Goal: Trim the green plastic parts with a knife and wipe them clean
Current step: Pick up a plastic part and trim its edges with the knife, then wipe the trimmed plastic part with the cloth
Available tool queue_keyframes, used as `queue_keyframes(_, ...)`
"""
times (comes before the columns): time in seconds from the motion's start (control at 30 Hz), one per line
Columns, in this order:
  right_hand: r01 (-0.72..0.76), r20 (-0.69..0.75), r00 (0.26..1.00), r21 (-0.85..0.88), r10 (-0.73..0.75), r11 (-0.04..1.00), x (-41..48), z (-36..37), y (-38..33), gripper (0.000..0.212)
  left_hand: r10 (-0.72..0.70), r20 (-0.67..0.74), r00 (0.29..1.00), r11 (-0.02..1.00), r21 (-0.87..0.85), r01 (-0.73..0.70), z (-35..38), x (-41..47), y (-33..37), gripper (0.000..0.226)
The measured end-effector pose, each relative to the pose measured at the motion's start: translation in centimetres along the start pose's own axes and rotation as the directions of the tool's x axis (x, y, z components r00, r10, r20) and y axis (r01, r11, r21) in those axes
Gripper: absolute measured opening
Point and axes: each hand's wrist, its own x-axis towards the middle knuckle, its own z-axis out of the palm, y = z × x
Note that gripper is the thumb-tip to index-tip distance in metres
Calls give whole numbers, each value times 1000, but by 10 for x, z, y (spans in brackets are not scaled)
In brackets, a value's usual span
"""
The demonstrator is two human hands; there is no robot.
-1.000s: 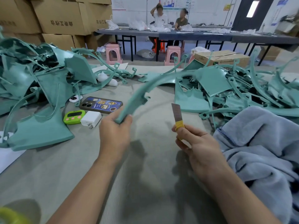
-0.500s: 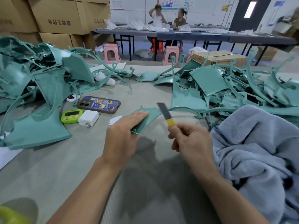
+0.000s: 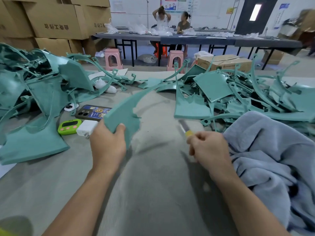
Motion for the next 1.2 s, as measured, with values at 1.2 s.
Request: queue_keyframes(1.2, 432, -500, 752, -120, -430, 894, -10, -53, -47, 10, -109, 368, 923, 832, -475, 288, 12, -11, 11, 21)
